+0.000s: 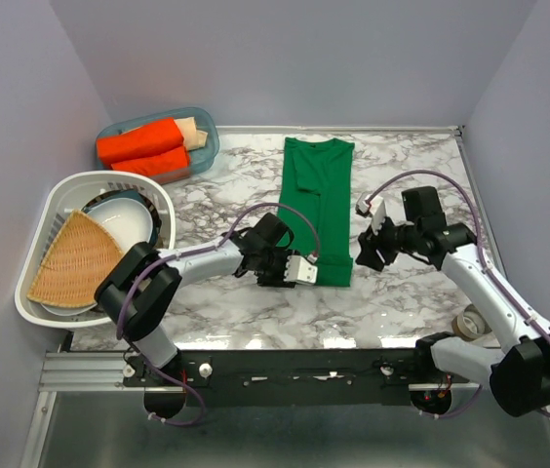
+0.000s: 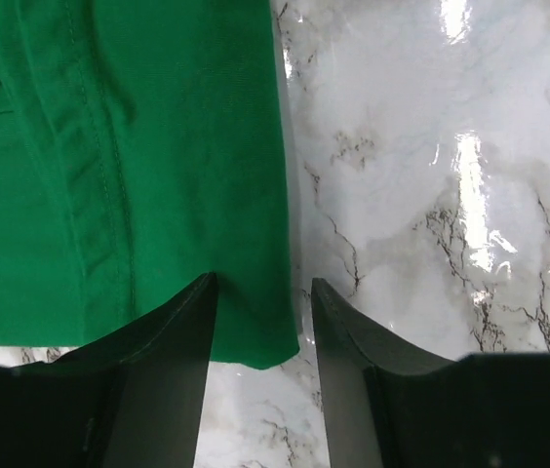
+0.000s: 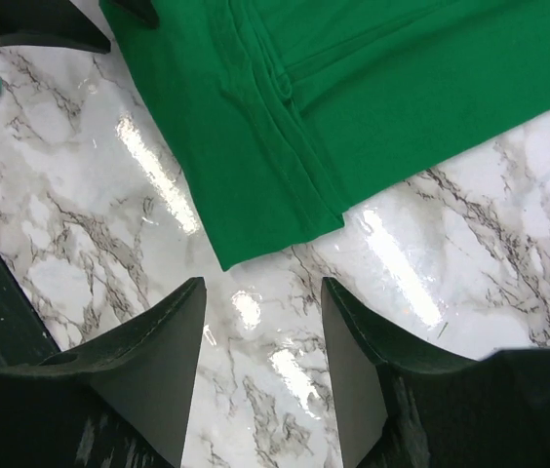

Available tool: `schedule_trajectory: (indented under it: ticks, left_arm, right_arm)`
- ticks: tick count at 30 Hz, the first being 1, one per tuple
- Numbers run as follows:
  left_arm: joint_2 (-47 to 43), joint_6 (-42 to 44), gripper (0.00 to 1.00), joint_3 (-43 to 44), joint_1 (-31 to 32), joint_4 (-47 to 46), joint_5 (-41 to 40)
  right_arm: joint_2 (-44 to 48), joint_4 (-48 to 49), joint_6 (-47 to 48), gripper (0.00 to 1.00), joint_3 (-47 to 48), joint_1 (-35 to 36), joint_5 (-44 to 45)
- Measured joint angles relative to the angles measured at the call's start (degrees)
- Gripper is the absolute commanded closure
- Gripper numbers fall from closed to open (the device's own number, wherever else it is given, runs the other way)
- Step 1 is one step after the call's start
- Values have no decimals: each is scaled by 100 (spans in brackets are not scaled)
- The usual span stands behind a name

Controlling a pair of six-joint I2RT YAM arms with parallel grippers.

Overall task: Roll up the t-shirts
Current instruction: Roll the T-shirt to the center of the board.

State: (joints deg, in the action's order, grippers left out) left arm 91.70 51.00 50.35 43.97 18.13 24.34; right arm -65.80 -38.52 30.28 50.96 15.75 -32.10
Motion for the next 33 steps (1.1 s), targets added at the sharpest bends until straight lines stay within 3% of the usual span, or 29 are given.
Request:
schedule_trajectory:
  ticks: [6,10,14,21,33]
  left_arm:
    - [560,168,85,595,74,494,-382]
    - [603,264,99,708,74,804,-422]
    - [892,37,100,1226,11,1484,-271]
    - [1696,-872,100,2531,-435,2667,914]
    - [1729,-1952,100,2608,-1014,2916,2170]
  right_arm:
    - [603,131,57,38,-232,0,247]
    - [1141,282,490,35,-656,0,273]
    - [1615,461,1158,32,-1233,116,120]
    - [1491,815,1862,30,-1814,879,-11]
    - [527,1875,1751,26,-1882,2022,109]
